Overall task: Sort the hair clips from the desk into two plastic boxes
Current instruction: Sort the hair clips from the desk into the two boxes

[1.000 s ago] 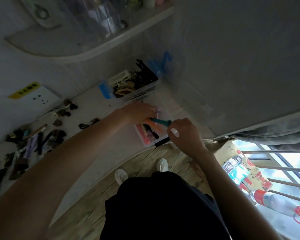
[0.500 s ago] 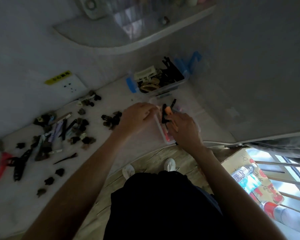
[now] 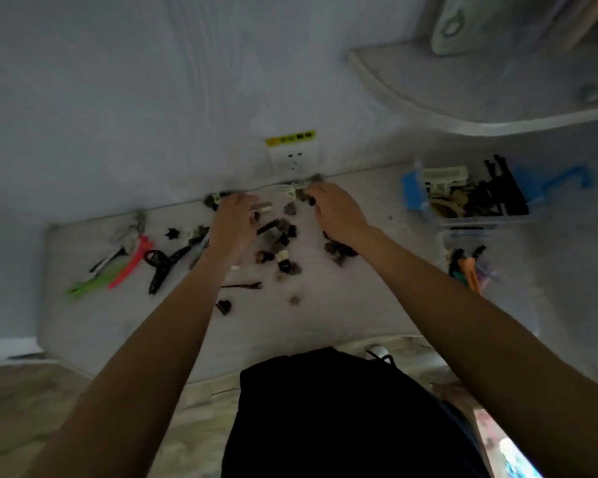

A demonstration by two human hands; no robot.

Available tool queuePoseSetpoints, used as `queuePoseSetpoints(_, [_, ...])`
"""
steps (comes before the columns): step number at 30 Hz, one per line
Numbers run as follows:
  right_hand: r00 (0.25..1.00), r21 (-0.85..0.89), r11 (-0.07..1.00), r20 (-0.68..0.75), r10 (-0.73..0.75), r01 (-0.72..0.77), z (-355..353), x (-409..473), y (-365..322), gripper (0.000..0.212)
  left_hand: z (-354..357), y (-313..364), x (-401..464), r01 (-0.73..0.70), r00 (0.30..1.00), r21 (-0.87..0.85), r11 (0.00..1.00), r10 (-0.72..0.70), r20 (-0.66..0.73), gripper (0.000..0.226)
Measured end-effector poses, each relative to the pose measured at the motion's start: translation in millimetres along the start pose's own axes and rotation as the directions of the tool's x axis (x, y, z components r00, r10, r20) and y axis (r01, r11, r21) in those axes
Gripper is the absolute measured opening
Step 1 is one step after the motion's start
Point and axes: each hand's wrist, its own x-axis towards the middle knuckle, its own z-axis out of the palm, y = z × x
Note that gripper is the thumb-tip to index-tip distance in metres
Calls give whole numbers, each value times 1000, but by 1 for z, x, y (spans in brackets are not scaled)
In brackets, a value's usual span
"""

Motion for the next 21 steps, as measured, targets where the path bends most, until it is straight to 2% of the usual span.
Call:
queuePoseSetpoints(4, [998, -93, 995, 57, 36, -31, 16, 36, -1, 48, -9, -7, 20, -86, 995, 145, 986, 78, 61, 42])
queuePoseSetpoints(6, [998, -166, 985, 41, 49, -41, 21, 34, 0, 49, -4, -10, 23, -95, 991, 196, 976, 74, 111, 40])
queuePoseSetpoints(10, [996, -240, 967, -16, 87, -88, 27, 12, 3, 43, 2, -13, 31, -89, 990, 183, 979, 66, 127, 35])
queuePoseSetpoints(13, [992, -237, 963, -39, 121, -127, 30, -3, 8, 39, 5, -8, 36, -79, 988, 129, 988, 60, 145, 30])
queuePoseSetpoints(15, [986, -218, 962, -31, 163, -166, 28, -8, 11, 49, 8, -6, 37, -50, 985, 57, 997, 39, 169, 29])
queuePoseSetpoints(17, [982, -179, 966, -49, 181, -187, 21, -9, 12, 51, 10, -5, 35, -9, 982, -58, 998, 19, 187, 28])
queuePoseSetpoints(21, [996, -182, 983, -87, 22, -38, 8, 17, 2, 32, 12, -9, 26, 23, 990, -287, 958, 19, 142, 20])
